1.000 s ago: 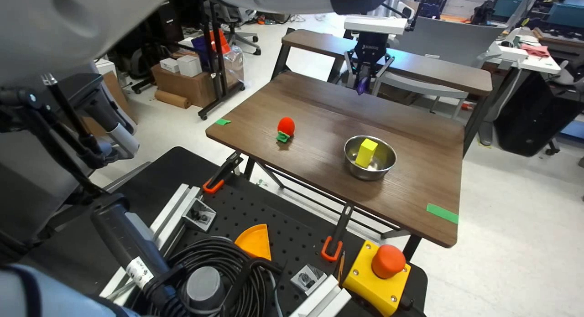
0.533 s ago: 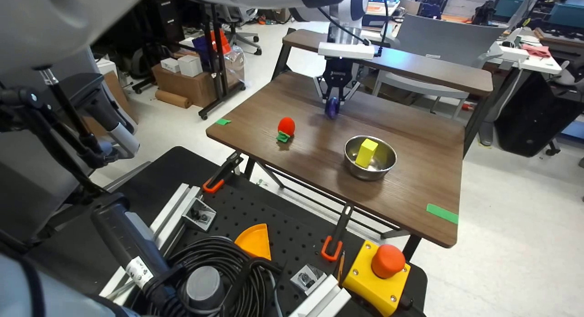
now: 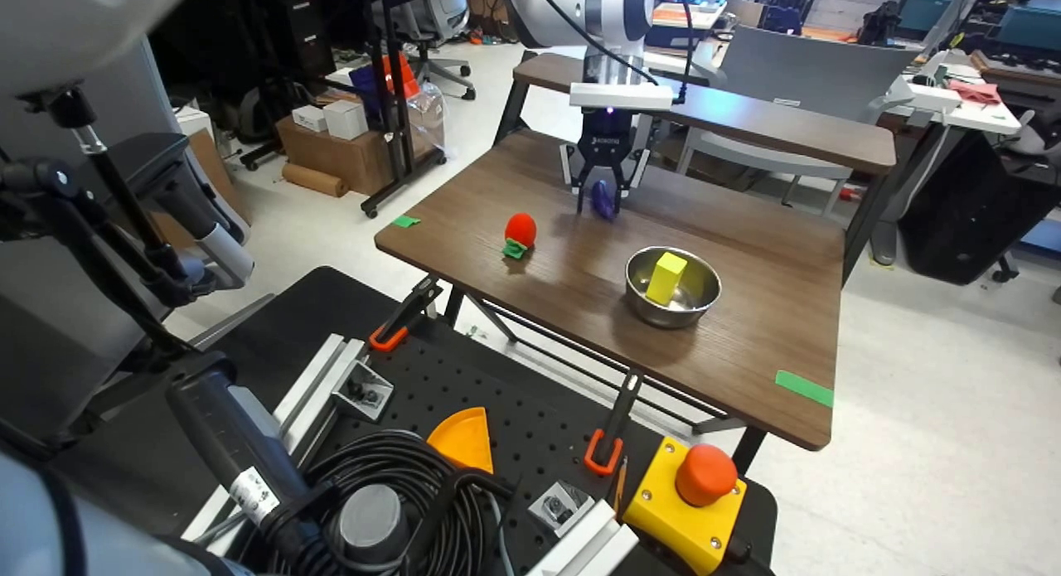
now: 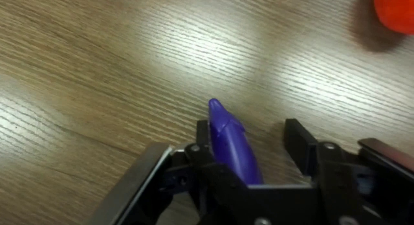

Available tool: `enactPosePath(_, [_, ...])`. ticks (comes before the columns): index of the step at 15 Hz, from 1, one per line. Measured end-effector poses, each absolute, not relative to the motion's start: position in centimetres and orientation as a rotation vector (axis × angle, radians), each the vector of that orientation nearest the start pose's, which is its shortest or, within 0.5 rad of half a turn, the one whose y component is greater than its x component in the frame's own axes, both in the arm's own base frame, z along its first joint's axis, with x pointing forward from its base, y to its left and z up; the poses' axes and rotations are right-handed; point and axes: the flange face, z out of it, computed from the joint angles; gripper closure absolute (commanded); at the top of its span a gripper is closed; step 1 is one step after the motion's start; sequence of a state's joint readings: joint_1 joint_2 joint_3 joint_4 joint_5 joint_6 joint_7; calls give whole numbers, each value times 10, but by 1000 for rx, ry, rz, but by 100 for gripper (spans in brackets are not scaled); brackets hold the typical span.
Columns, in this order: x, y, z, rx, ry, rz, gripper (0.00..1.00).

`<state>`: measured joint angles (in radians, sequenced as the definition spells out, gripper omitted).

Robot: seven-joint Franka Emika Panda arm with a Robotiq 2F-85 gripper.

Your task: Move the blue object to the left on the desk

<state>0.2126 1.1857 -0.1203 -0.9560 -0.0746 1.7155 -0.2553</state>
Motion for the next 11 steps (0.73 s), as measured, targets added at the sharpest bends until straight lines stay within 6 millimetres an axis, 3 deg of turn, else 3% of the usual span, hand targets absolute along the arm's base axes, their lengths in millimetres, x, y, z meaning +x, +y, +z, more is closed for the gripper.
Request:
enactPosePath(1, [721, 91, 111, -3152, -681, 710, 1])
enactPosePath(3, [720, 96, 126, -3158, -684, 677, 0])
enactPosePath(8, [714, 93, 197, -3189, -623, 526, 0])
enactPosePath(11, [708, 91, 202, -3187, -612, 528, 0])
